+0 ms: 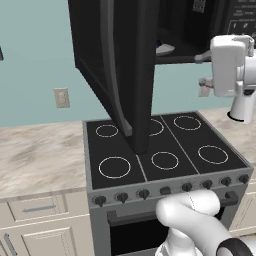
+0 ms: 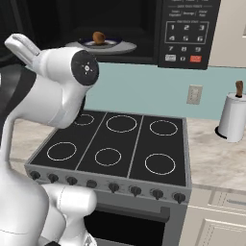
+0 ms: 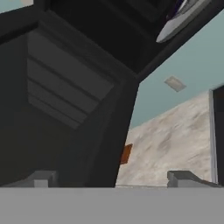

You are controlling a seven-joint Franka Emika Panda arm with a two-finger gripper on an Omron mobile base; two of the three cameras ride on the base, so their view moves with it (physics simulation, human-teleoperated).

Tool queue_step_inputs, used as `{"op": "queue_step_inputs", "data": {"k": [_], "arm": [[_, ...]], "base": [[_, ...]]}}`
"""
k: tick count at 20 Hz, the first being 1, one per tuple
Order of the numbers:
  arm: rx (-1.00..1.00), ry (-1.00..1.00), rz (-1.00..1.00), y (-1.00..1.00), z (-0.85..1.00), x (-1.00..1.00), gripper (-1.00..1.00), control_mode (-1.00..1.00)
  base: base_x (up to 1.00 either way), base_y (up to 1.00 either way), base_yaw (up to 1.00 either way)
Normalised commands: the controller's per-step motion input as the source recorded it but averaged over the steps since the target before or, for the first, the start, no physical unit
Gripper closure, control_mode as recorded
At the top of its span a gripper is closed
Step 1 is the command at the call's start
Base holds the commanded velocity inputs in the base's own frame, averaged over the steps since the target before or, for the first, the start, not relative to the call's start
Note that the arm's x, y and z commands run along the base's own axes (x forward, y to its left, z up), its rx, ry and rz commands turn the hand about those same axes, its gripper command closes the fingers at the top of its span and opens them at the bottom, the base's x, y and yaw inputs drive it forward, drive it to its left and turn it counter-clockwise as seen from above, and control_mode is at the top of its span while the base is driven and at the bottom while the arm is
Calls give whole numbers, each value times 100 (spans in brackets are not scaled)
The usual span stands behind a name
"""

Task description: Retrieve the reheated potato from the microwave, then place the potato, cheese, and condiment on the cutting board.

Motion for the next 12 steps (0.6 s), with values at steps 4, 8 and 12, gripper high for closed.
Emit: {"op": "queue_step_inputs", "data": {"k": [4,8,12], "arm": [[-29,-11,-5,-18,0,23,-100,-100],[-31,-24,-7,-12,0,22,-100,-100],[-25,-3,-9,-3,3,42,-100,-100]], "base": [[0,0,0],[0,0,0],[0,0,0]]}}
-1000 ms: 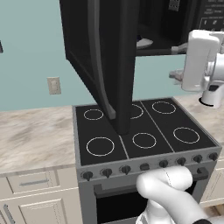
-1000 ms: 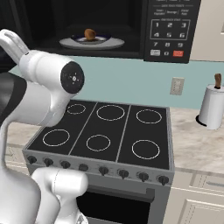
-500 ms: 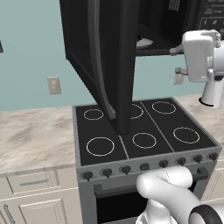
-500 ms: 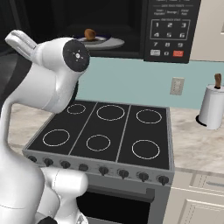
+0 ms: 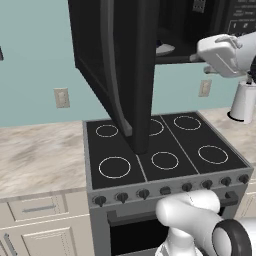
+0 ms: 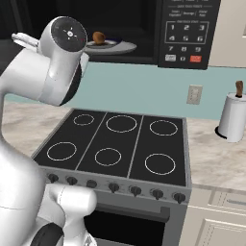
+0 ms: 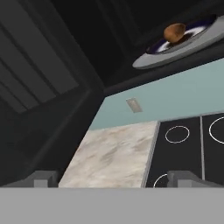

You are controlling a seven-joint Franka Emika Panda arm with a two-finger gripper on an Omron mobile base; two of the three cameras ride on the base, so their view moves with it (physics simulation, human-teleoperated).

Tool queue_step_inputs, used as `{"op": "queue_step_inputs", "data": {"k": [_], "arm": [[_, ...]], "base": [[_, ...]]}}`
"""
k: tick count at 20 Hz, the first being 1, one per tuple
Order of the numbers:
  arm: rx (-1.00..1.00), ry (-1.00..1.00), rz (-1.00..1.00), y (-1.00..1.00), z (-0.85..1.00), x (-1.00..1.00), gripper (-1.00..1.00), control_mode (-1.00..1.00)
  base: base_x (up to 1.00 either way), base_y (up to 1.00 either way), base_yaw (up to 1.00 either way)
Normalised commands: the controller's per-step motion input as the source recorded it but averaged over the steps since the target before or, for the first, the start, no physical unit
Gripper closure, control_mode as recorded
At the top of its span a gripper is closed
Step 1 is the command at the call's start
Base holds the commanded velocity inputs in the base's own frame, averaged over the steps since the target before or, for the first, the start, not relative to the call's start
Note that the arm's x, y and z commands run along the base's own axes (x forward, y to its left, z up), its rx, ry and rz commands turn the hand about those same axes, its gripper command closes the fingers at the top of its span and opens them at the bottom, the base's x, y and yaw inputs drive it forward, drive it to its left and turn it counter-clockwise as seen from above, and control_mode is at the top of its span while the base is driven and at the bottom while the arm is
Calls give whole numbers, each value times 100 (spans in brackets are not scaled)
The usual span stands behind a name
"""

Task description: Retrieve the reheated potato from the microwave, then place the potato, cheese, and condiment on the cutting board.

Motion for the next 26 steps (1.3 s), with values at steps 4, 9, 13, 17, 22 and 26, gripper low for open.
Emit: {"op": "queue_step_inputs", "data": {"k": [4,9,13,17,22,26], "arm": [[-21,0,-5,0,8,40,-100,-100],[-15,4,-2,-2,18,35,-100,-100],[-8,-1,0,-4,11,26,-100,-100],[-4,-9,0,0,-4,28,-100,-100],[-1,-13,0,1,-1,46,-100,-100],[-1,-17,0,4,-1,46,-100,-100]], "base": [[0,0,0],[0,0,0],[0,0,0],[0,0,0],[0,0,0],[0,0,0]]}}
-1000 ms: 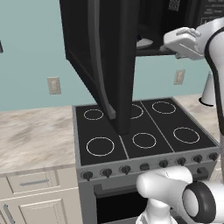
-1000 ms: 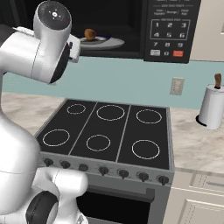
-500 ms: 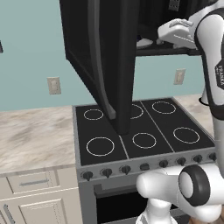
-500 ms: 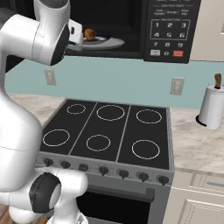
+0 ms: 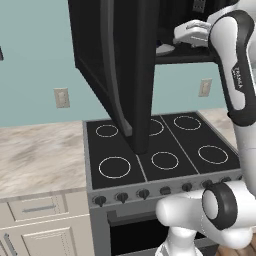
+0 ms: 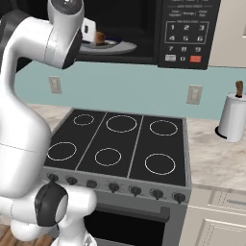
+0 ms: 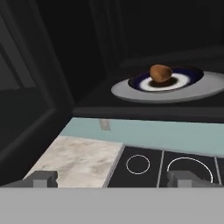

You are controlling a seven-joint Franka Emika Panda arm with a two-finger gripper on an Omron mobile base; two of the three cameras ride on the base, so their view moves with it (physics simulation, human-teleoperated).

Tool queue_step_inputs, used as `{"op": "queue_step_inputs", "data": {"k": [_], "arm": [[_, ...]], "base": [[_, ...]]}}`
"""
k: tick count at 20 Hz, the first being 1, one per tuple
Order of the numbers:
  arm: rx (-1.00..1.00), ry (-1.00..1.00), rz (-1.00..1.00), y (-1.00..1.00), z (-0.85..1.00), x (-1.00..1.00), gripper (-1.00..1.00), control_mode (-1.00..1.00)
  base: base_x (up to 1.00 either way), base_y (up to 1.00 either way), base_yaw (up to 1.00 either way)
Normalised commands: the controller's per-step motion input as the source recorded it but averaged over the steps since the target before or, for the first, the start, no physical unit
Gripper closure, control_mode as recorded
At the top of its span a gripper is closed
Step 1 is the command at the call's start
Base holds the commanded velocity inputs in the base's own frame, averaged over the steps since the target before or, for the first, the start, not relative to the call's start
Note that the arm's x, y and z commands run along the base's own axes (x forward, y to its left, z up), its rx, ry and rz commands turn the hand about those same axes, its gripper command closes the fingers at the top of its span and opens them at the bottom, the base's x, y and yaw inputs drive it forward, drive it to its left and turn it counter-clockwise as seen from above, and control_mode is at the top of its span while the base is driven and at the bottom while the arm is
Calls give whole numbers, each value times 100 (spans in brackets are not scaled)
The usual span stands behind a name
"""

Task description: Retrieve the reheated potato from the microwave, then place the potato, cheese, and condiment on the cutting board.

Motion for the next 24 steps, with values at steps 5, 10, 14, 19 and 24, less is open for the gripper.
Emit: {"op": "queue_step_inputs", "data": {"k": [5,10,14,19,24], "arm": [[-2,-16,0,7,-1,42,-100,-100],[-3,-3,0,5,2,44,-100,-100],[-5,6,0,2,6,44,-100,-100],[-4,7,0,1,3,42,-100,-100],[0,0,0,4,0,36,-100,-100]], "base": [[0,0,0],[0,0,0],[0,0,0],[0,0,0],[0,0,0]]}}
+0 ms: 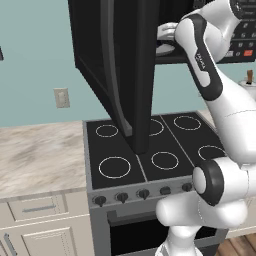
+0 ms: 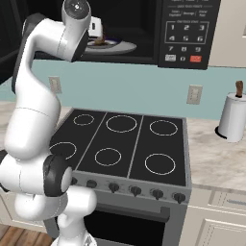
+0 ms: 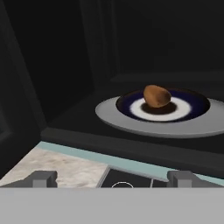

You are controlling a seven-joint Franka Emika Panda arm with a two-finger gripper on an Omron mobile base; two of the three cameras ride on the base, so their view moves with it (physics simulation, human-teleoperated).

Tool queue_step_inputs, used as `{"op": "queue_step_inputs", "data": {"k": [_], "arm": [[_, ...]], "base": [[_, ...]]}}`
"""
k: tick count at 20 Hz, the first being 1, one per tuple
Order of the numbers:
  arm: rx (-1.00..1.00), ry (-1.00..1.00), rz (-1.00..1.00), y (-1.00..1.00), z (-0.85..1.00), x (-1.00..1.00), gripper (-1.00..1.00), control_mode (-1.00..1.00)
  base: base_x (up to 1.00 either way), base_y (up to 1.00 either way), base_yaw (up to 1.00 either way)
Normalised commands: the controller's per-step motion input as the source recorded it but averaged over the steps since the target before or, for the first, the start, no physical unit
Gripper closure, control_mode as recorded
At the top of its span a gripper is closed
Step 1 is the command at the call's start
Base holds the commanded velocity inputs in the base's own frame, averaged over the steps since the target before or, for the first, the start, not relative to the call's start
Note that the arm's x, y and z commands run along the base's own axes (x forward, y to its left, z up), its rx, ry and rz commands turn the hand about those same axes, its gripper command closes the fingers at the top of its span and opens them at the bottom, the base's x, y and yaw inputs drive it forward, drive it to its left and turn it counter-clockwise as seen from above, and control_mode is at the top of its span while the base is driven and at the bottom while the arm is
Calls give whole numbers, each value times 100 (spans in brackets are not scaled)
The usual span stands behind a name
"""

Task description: Retrieve the reheated potato from the microwave, then place the potato, cheese, and condiment on the cutting board.

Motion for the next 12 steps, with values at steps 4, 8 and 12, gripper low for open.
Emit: {"op": "queue_step_inputs", "data": {"k": [4,8,12], "arm": [[-1,0,-1,8,0,32,-100,-100],[-6,0,-1,5,0,37,-100,-100],[-6,0,-2,0,0,41,-100,-100]], "base": [[0,0,0],[0,0,0],[0,0,0]]}}
